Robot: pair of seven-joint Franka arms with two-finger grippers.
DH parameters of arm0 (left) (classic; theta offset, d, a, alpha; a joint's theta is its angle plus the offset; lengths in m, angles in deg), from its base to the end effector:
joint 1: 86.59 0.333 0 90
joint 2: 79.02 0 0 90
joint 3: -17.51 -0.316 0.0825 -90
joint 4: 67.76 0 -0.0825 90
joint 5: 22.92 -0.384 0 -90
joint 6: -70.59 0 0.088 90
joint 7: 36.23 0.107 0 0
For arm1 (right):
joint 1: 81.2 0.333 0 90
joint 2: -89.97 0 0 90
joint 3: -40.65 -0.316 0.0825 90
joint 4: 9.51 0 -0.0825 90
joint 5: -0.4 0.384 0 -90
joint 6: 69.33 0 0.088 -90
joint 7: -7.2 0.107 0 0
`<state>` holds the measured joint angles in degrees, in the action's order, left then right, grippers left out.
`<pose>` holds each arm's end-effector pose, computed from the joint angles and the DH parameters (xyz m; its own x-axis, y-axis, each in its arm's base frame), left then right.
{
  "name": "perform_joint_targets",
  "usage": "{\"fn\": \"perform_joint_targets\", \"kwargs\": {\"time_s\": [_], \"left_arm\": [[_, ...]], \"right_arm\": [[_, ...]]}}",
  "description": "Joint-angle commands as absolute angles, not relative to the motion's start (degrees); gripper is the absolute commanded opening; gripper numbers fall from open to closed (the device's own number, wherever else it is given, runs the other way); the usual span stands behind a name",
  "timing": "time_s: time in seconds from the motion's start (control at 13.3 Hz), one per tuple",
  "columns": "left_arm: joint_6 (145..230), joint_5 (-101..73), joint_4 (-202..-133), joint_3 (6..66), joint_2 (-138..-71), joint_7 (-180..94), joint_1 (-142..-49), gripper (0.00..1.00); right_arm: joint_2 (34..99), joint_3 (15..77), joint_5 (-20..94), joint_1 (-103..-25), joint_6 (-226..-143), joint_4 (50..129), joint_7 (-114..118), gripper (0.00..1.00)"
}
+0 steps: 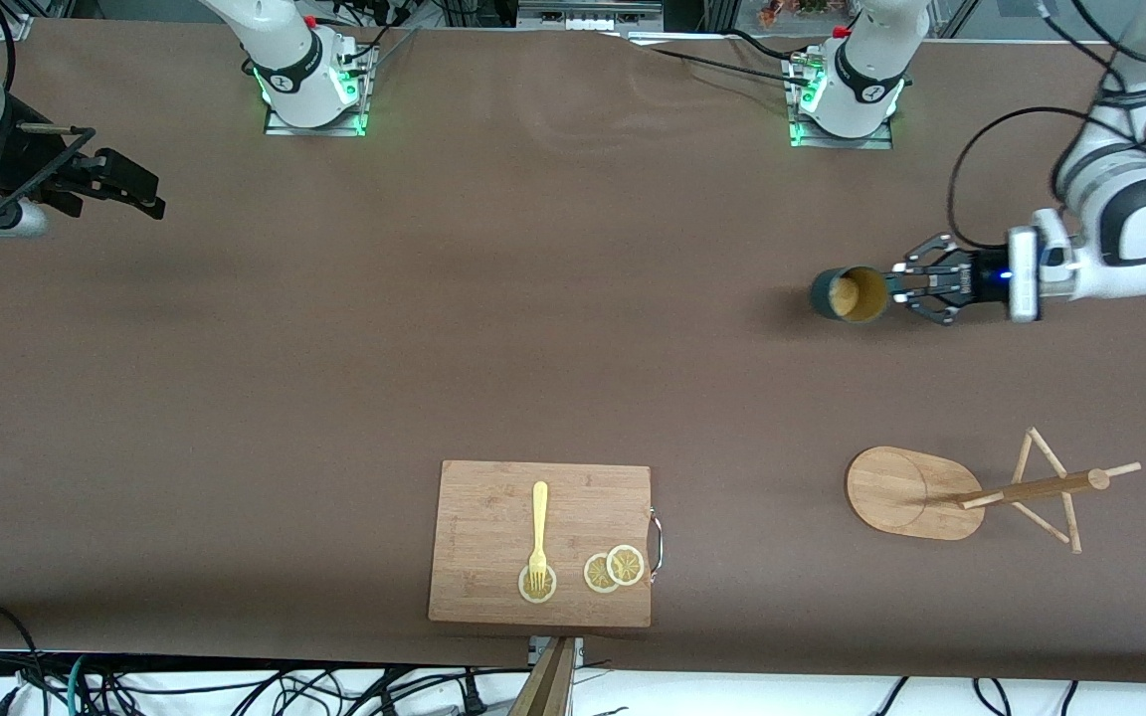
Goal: Pass cup and hang on rack
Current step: 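Carry the mug toward the wooden rack while the right gripper retracts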
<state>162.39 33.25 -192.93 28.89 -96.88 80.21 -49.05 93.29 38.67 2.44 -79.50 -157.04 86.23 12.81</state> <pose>0.4712 0.1344 0.2516 0.4891 -0.2698 0.8294 -0.8722 -0.1553 0.4638 0.5288 0.0385 0.6056 0.9958 -0.0327 -0.0850 -0.0349 -0.9991 -0.0254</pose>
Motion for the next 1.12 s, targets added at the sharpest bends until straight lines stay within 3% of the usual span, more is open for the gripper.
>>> {"fn": "perform_joint_targets", "kwargs": {"time_s": [0.0, 0.45, 1.05], "left_arm": [[156.74, 30.16, -186.78, 29.82, -98.88, 65.61, -45.11, 0.0], [154.26, 32.62, -173.26, 29.99, -104.32, 27.81, -43.43, 0.0], [154.0, 40.71, -157.6, 30.69, -115.22, 2.19, -46.16, 0.0]], "right_arm": [[92.7, 35.99, 1.89, -81.81, -157.05, 85.06, 12.03, 1.0], [90.85, 36.16, 0.66, -81.9, -157.23, 83.23, 11.85, 1.0], [90.15, 36.25, 0.31, -82.08, -157.58, 82.51, 12.21, 1.0]]}}
